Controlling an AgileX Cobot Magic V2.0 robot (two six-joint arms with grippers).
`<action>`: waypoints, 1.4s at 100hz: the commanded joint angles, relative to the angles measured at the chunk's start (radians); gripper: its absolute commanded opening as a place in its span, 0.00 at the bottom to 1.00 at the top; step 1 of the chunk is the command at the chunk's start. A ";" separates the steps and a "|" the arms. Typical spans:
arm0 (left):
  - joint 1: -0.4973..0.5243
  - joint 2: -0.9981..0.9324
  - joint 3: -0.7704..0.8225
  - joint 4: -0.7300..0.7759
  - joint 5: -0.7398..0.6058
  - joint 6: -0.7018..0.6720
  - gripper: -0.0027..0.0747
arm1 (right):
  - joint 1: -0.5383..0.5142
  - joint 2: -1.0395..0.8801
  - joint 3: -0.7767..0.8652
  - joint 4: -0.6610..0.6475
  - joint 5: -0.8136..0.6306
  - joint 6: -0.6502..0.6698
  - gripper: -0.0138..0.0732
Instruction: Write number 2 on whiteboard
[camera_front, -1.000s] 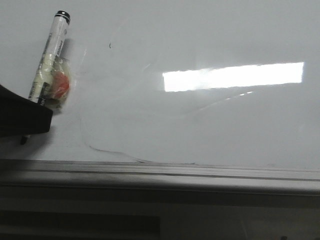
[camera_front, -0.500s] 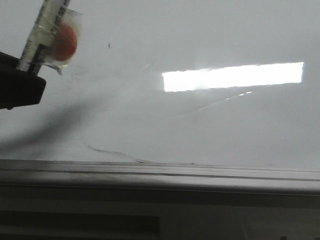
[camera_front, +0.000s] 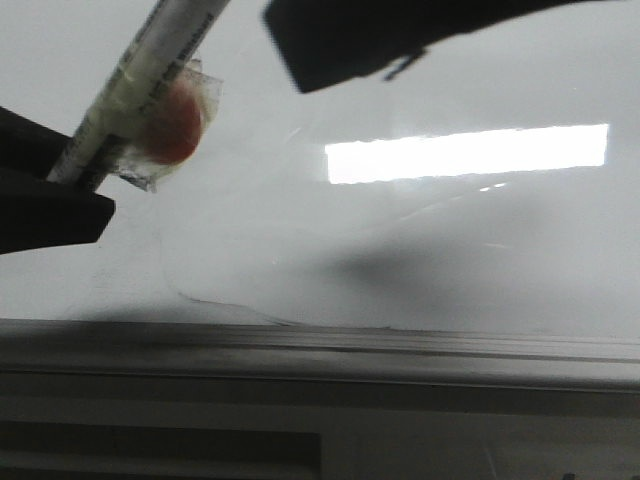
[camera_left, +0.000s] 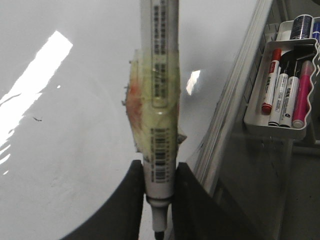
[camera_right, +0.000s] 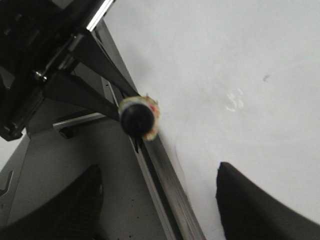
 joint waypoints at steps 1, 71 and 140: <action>-0.007 -0.007 -0.025 -0.006 -0.066 -0.003 0.01 | 0.018 0.054 -0.078 0.009 -0.080 -0.014 0.64; -0.007 -0.007 -0.025 -0.006 -0.070 -0.005 0.01 | 0.079 0.132 -0.141 0.009 -0.141 -0.014 0.08; -0.007 -0.399 -0.134 -0.187 0.264 -0.011 0.52 | 0.074 -0.001 -0.189 -0.085 -0.066 -0.014 0.08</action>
